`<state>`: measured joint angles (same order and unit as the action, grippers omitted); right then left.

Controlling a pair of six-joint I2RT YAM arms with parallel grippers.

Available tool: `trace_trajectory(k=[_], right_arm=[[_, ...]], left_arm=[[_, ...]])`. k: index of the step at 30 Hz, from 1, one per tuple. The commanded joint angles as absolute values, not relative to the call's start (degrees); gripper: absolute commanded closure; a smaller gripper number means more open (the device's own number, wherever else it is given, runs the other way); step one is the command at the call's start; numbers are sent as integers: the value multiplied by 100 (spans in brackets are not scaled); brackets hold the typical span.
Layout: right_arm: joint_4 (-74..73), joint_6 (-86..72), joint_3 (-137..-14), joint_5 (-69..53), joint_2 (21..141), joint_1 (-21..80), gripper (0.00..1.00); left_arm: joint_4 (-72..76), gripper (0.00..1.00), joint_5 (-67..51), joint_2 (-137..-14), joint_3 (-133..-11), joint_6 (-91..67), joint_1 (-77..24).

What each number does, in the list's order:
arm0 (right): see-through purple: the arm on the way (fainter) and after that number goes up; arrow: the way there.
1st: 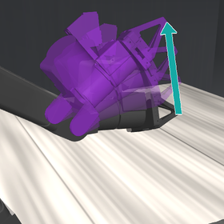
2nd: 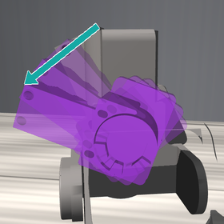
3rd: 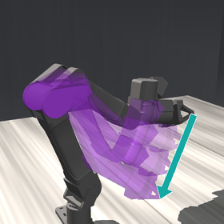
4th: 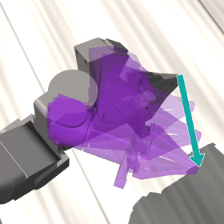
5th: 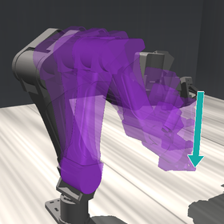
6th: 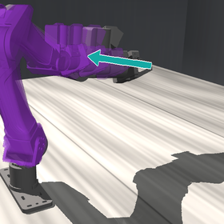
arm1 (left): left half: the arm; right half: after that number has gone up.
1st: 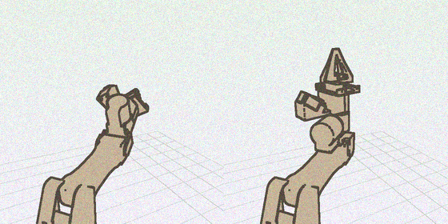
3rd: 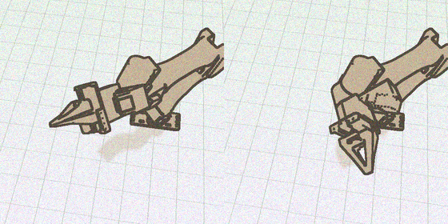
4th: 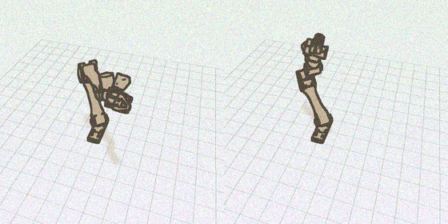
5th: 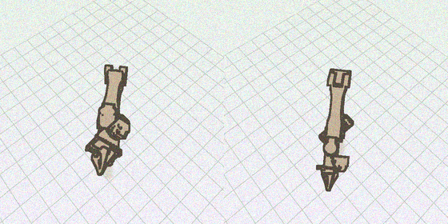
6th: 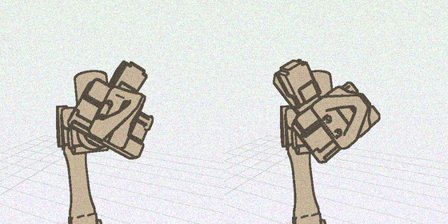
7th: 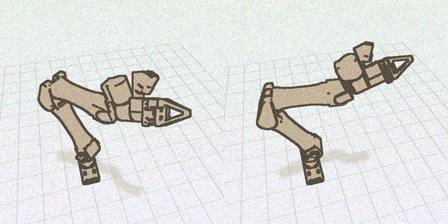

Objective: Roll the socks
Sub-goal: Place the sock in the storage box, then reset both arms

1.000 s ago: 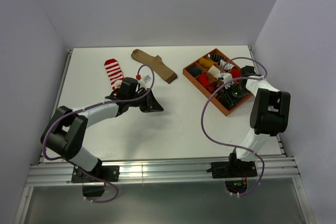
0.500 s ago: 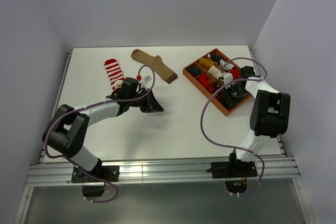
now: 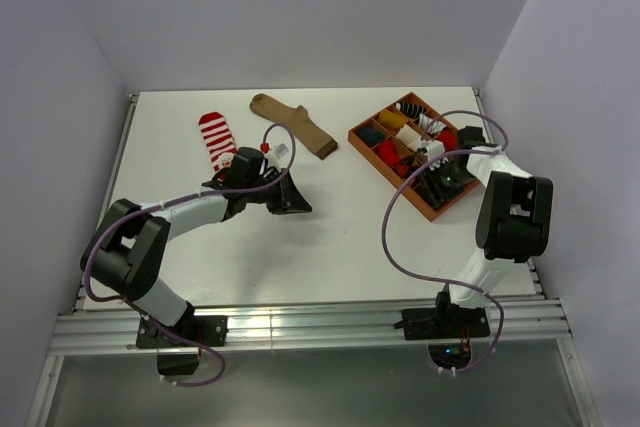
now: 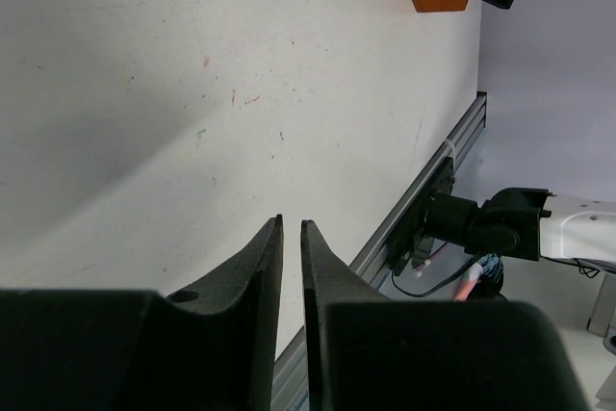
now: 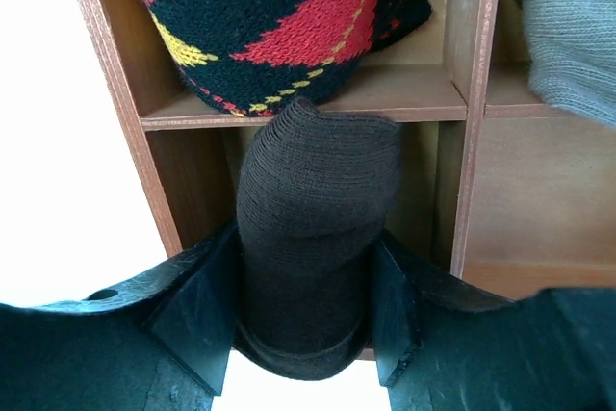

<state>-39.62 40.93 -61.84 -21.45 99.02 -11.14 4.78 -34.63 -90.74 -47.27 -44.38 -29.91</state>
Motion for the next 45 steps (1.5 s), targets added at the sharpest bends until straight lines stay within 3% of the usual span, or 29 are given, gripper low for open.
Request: trace_trajectory(k=[1, 18, 33, 36, 37, 38, 45], right_arm=[[-4236, 4026, -6424, -2171, 9677, -1134, 42], [-4799, 3999, -7189, -2461, 9791, -1257, 39], [-4992, 3762, -7550, -3102, 9001, -1520, 37], [-5027, 3726, -7593, -3339, 8702, -1608, 33], [-5053, 3718, -7663, -3479, 8640, -1634, 24], [-5062, 3666, -7690, -3550, 8587, -1661, 0], [-4808, 3182, -7743, -4315, 7858, -1793, 0]], left_arm=[[475, 81, -3507, -9062, -4896, -4298, -2971], [448, 81, -3507, -9053, -4895, -4254, -2962], [264, 81, -3393, -8833, -4992, -4245, -2962], [141, 81, -3340, -8737, -5045, -4228, -2962], [97, 81, -3279, -8667, -5062, -4210, -2962], [53, 81, -3244, -8623, -5089, -4184, -2962], [-579, 80, -2945, -8236, -5361, -3999, -2962]])
